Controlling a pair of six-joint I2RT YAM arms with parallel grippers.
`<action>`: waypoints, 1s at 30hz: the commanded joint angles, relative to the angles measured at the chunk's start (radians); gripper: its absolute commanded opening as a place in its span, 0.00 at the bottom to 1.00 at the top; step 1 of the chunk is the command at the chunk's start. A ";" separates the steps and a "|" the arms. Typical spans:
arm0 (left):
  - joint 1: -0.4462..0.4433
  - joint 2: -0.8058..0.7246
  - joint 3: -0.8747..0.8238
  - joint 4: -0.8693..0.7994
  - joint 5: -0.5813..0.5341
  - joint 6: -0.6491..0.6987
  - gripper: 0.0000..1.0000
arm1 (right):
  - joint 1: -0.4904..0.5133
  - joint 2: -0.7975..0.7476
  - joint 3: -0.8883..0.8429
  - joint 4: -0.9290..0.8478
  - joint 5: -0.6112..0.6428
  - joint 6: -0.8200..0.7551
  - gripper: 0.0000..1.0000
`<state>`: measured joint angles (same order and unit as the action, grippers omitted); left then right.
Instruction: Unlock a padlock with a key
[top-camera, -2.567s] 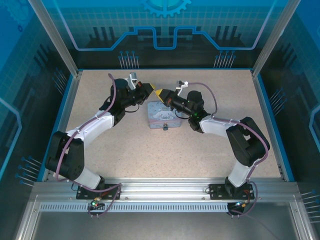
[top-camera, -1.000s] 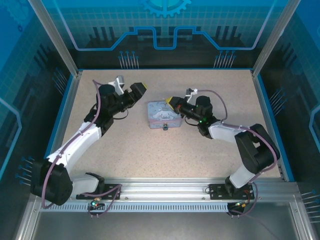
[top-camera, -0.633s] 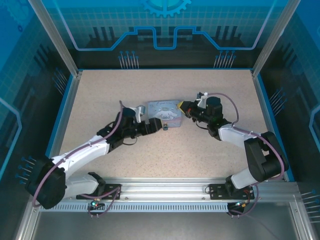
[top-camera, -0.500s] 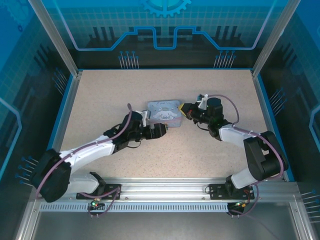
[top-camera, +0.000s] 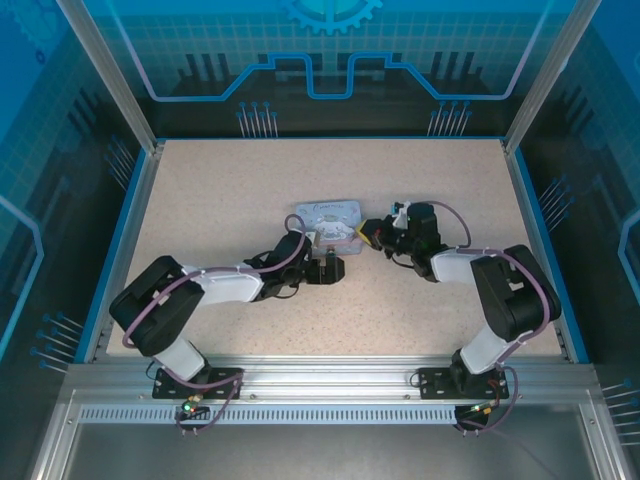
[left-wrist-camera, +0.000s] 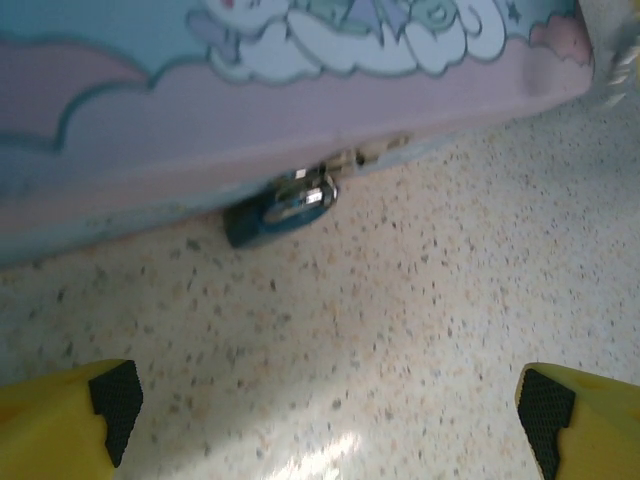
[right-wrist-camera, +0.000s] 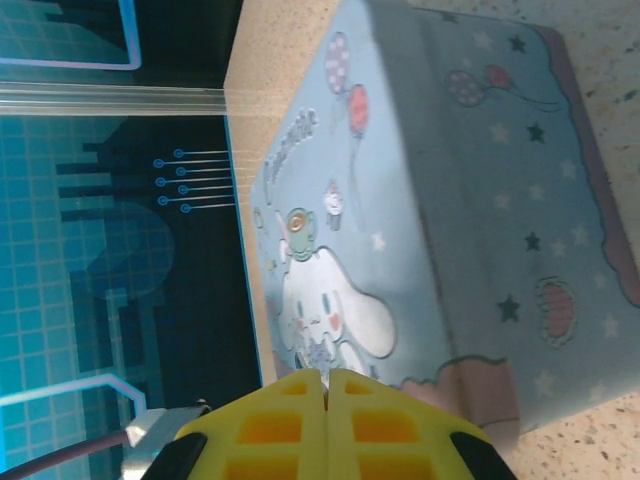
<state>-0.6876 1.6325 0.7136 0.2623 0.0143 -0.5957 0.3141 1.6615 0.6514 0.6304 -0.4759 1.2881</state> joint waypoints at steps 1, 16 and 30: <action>0.027 0.051 0.049 0.074 -0.035 0.036 0.97 | 0.009 0.062 0.048 0.047 0.008 0.018 0.00; 0.090 0.144 0.142 0.090 0.042 0.111 0.97 | 0.010 0.218 0.207 0.090 0.004 0.055 0.00; 0.070 0.249 0.169 0.104 -0.082 0.215 0.97 | -0.009 0.199 0.206 0.033 0.000 0.027 0.00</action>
<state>-0.6075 1.8359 0.8532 0.3641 -0.0189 -0.4458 0.3138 1.8660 0.8444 0.6903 -0.4759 1.3342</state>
